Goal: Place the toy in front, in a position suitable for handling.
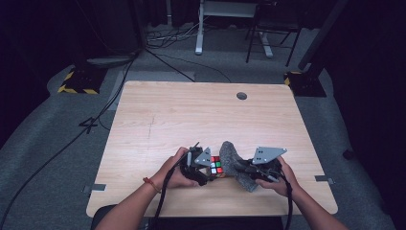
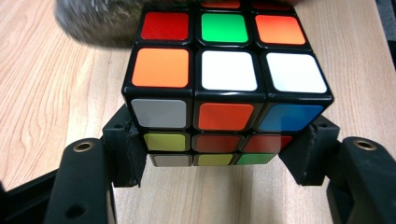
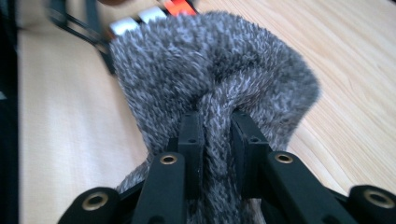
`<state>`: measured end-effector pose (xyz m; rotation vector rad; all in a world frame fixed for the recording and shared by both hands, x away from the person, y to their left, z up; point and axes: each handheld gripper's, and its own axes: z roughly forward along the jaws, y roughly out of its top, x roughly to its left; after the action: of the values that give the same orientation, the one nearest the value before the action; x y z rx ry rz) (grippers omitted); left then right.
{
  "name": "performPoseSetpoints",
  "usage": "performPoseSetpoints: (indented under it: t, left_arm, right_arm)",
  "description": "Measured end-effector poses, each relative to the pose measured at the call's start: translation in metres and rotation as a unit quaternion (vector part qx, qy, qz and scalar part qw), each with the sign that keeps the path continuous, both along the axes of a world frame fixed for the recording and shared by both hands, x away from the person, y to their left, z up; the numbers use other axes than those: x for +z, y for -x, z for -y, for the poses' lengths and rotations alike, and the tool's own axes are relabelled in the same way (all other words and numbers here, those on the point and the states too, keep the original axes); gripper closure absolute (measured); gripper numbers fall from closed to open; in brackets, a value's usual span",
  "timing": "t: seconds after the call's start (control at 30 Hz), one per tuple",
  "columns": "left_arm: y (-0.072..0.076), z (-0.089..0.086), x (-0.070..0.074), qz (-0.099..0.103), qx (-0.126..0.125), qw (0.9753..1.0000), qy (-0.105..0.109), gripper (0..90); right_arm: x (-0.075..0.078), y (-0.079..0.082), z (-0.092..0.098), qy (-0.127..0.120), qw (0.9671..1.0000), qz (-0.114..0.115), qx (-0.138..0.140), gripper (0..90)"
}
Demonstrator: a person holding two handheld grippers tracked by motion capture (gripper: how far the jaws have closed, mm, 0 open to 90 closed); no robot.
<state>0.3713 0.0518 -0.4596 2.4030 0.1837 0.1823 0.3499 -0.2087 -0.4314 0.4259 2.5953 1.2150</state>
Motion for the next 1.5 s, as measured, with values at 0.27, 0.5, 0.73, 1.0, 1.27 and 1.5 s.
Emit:
performPoseSetpoints:
  t: [0.27,0.5,0.73,1.0,1.27,1.5]
  left_arm:
    - [0.003,0.023,-0.004,-0.007,-0.022,0.9997,0.002,34.0]
    - [0.006,0.022,-0.004,-0.005,-0.026,0.9997,-0.001,34.0]
    - [0.004,0.011,0.006,0.000,-0.015,0.9997,0.019,34.0]
    - [-0.001,0.001,0.009,0.003,0.004,0.9997,0.024,34.0]
    - [0.002,0.013,0.002,-0.004,-0.010,0.9999,0.007,34.0]
    - [0.007,0.023,-0.001,-0.001,-0.023,0.9997,-0.007,34.0]
  right_arm:
    - [0.011,0.010,-0.018,-0.018,0.9990,0.010,0.041,76.0]
    - [0.006,-0.003,-0.007,-0.021,0.9997,0.003,0.012,76.1]
    - [-0.003,-0.017,0.012,-0.015,0.9994,-0.009,-0.028,76.4]
    - [0.002,-0.008,0.010,-0.019,0.9997,-0.001,-0.013,76.4]
    - [0.014,0.012,-0.015,-0.018,0.9989,0.030,0.032,76.5]
    - [0.012,0.011,-0.025,-0.009,0.9985,0.039,0.037,76.4]
